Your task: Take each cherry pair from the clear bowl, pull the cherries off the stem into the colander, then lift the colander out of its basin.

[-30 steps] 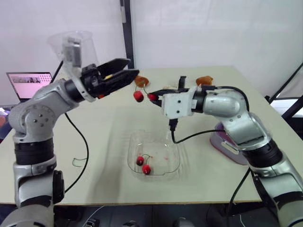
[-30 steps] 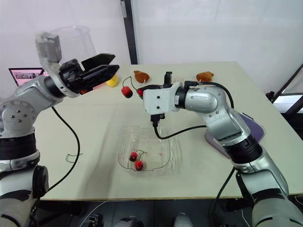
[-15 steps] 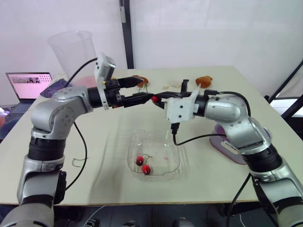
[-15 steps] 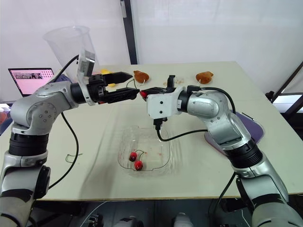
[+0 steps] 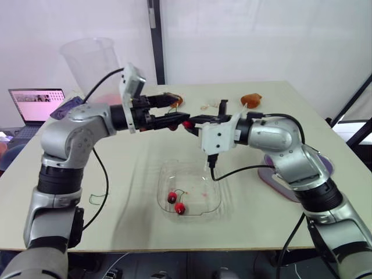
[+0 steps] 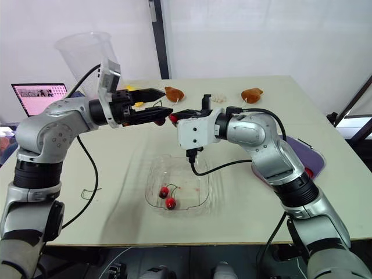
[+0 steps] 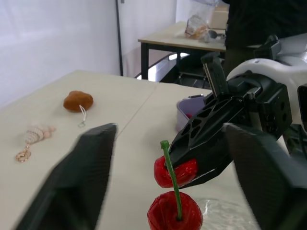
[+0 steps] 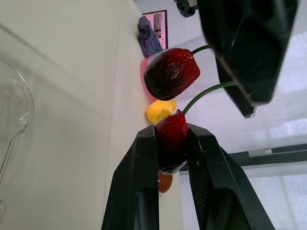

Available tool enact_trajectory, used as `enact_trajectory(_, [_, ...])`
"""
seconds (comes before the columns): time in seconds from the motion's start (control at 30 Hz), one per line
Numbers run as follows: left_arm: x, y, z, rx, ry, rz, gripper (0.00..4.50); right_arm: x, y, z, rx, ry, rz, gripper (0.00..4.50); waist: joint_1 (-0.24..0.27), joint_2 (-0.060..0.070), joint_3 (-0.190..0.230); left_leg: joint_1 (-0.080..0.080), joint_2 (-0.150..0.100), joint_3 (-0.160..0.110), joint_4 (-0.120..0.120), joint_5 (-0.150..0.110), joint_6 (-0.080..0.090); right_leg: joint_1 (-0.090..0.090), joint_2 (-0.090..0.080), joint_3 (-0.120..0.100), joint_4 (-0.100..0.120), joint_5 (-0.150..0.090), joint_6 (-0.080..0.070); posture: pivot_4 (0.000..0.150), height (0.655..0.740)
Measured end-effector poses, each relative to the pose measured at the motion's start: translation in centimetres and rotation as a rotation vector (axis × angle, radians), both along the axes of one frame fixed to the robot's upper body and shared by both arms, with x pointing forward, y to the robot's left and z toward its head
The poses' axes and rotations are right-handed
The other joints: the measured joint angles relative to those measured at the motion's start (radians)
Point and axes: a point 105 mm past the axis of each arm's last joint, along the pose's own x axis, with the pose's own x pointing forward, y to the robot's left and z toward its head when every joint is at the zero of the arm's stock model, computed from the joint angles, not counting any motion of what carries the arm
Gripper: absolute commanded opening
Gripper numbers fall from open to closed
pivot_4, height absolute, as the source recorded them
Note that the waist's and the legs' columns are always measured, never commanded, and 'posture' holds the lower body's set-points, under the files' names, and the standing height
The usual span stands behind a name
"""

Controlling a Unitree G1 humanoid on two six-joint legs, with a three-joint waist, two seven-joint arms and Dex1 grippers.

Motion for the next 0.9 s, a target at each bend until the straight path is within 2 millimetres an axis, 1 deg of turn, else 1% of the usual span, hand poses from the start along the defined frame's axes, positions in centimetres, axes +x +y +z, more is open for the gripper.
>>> enact_trajectory(0.13, [0.0, 0.0, -0.1, 0.007, -0.001, 0.003, 0.22, 0.0, 0.1, 0.0, -0.001, -0.002, -0.001, 0.70, 0.000, 0.000, 0.000, 0.000, 0.000, 0.000, 0.000, 0.000, 0.000, 0.000, 0.000, 0.000, 0.000, 0.000, 0.000, 0.150, 0.7400])
enact_trajectory(0.17, [0.1, 0.0, -0.1, 0.008, -0.001, 0.004, 0.04, 0.0, 0.2, 0.0, -0.002, -0.002, -0.001, 0.70, 0.000, 0.000, 0.000, 0.000, 0.000, 0.000, 0.000, 0.000, 0.000, 0.000, 0.000, 0.000, 0.000, 0.000, 0.000, 0.150, 0.7400])
enact_trajectory(0.43, [0.0, 0.0, -0.3, 0.016, 0.010, -0.003, 0.04, -0.1, 0.4, -0.2, -0.016, 0.004, 0.006, 0.70, 0.000, 0.000, 0.000, 0.000, 0.000, 0.000, 0.000, 0.000, 0.000, 0.000, 0.000, 0.000, 0.000, 0.000, 0.000, 0.150, 0.7400])
enact_trajectory(0.47, [0.0, 0.0, -0.3, 0.016, 0.010, -0.003, 0.00, -0.1, 0.4, -0.2, -0.011, 0.014, 0.006, 1.37, 0.000, 0.000, 0.000, 0.000, 0.000, 0.000, 0.000, 0.000, 0.000, 0.000, 0.000, 0.000, 0.000, 0.000, 0.000, 0.150, 0.7400])
enact_trajectory(0.5, [0.0, 0.0, -0.3, 0.017, 0.010, -0.003, 0.00, -0.1, 0.4, -0.2, 0.003, 0.032, 0.006, 1.65, -0.001, 0.000, 0.000, 0.000, 0.000, 0.000, 0.000, 0.000, 0.000, 0.000, 0.000, 0.000, 0.000, 0.000, 0.000, 0.150, 0.7400])
enact_trajectory(0.6, [0.1, 0.1, -0.3, 0.016, 0.009, 0.000, 0.00, -0.3, 0.3, 0.2, 0.049, 0.076, 0.009, 2.99, 0.000, 0.000, 0.000, 0.000, 0.000, 0.000, 0.000, 0.000, 0.000, 0.000, 0.000, 0.000, 0.000, 0.000, 0.000, 0.150, 0.7400])
enact_trajectory(0.63, [0.2, 0.2, -0.3, 0.012, 0.013, 0.004, 0.00, -0.4, 0.0, 0.4, 0.062, 0.080, 0.003, 3.47, 0.001, 0.000, 0.000, 0.000, 0.000, 0.000, 0.000, 0.000, 0.000, 0.000, 0.000, 0.000, 0.000, 0.000, 0.000, 0.150, 0.7400])
enact_trajectory(0.7, [0.5, 0.6, -0.4, 0.001, 0.020, 0.012, 0.00, -0.4, -1.2, 0.7, 0.109, 0.114, -0.026, 4.47, 0.004, 0.000, 0.000, 0.000, 0.000, -0.001, 0.001, 0.000, 0.000, 0.001, 0.000, 0.000, 0.000, 0.000, 0.000, 0.150, 0.7400])
enact_trajectory(0.73, [0.6, 0.8, -0.3, -0.002, 0.021, 0.015, 0.00, -0.2, -1.9, 0.8, 0.152, 0.155, -0.046, 4.47, 0.004, 0.000, 0.000, 0.000, 0.000, -0.001, 0.001, 0.000, 0.000, 0.001, 0.000, 0.000, 0.000, 0.000, 0.000, 0.150, 0.7400])
enact_trajectory(0.83, [0.6, 1.5, -0.1, -0.012, 0.013, 0.011, 0.00, 0.1, -4.5, 0.5, 0.331, 0.356, -0.114, 4.47, 0.004, 0.000, 0.000, 0.000, 0.000, -0.001, 0.001, 0.000, 0.000, 0.001, 0.000, 0.000, 0.000, 0.000, 0.000, 0.150, 0.7400])
enact_trajectory(0.9, [0.6, 1.7, 0.0, -0.019, 0.005, 0.007, 0.00, 0.1, -5.2, 0.0, 0.430, 0.484, -0.130, 4.47, 0.003, 0.000, 0.000, 0.000, 0.000, -0.001, 0.000, 0.000, 0.000, 0.001, 0.000, 0.000, 0.000, 0.000, 0.000, 0.150, 0.7400])
